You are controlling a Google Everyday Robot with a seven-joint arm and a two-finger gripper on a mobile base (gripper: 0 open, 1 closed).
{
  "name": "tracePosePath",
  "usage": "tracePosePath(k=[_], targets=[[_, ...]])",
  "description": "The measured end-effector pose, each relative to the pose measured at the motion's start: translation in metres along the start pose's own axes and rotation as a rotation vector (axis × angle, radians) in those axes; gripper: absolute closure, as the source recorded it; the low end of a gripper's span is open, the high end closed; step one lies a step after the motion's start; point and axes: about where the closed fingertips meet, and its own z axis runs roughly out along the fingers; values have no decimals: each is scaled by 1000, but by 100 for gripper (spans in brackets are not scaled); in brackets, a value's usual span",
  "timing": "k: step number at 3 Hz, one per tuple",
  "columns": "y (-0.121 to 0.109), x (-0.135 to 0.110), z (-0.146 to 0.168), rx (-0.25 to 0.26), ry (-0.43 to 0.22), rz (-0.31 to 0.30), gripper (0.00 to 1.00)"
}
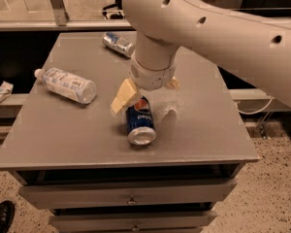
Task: Place pepsi can upright
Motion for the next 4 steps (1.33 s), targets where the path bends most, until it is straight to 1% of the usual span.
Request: tracePosePath(k=[1, 2, 3, 4], targets=[[5, 3, 10, -1, 24, 58, 0], [11, 5, 15, 1, 37, 102, 14], [13, 5, 18, 11, 44, 119, 37], [11, 2, 17, 28, 41, 119, 60]])
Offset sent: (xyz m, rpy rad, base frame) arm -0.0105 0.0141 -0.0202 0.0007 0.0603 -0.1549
